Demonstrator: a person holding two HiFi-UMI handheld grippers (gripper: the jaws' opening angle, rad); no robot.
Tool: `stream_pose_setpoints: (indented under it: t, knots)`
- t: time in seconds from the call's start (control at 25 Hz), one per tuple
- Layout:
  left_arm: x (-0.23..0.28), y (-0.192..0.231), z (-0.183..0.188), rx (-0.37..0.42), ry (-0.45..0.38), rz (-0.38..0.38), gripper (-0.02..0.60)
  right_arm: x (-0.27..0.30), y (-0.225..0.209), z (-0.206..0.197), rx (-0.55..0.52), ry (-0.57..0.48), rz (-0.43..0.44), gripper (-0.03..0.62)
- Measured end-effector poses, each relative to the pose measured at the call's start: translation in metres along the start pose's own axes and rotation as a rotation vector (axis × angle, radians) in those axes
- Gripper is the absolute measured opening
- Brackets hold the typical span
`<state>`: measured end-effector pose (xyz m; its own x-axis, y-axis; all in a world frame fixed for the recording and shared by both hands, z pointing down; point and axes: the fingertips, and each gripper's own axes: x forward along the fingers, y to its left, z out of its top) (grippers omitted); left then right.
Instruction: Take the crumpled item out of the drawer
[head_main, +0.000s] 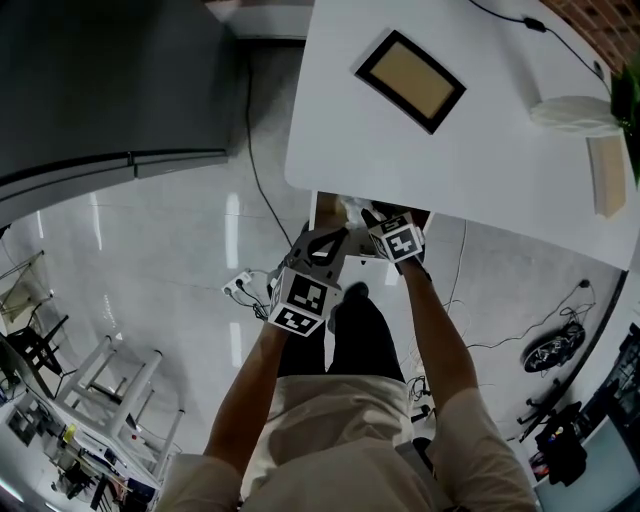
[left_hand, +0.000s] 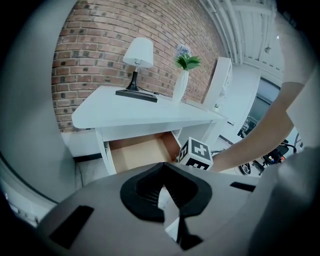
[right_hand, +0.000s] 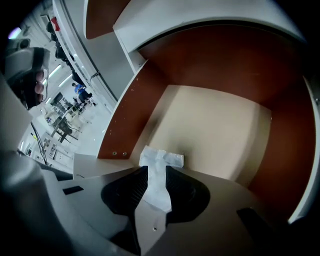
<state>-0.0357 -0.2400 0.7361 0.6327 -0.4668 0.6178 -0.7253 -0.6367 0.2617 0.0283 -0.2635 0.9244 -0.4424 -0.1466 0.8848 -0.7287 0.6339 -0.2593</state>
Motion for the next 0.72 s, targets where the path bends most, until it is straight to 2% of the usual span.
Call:
stream_pose_setpoints:
  t: [0.2,0.4,0.52,0.72]
  knots:
    - [0.005,0.005,-0.006,-0.01,-0.011,-0.004,0.015,0.014,0.001,-0.008,0.008,0.022,0.021,0.147]
    - [0.001,0.008,-0.012,-0.014,-0.011,-0.003,0.015,0.025,-0.01,-0.018,0.006,0.078,-0.027,0.147]
    - [-0.002,0.009,-0.014,-0.016,-0.009,-0.001,0.015,0.031,-0.012,-0.018,-0.005,0.107,-0.026,0.144]
    - [-0.006,0.011,-0.017,-0.021,-0.007,0.003,0.015,0.034,-0.014,-0.02,0.031,0.118,-0.017,0.073]
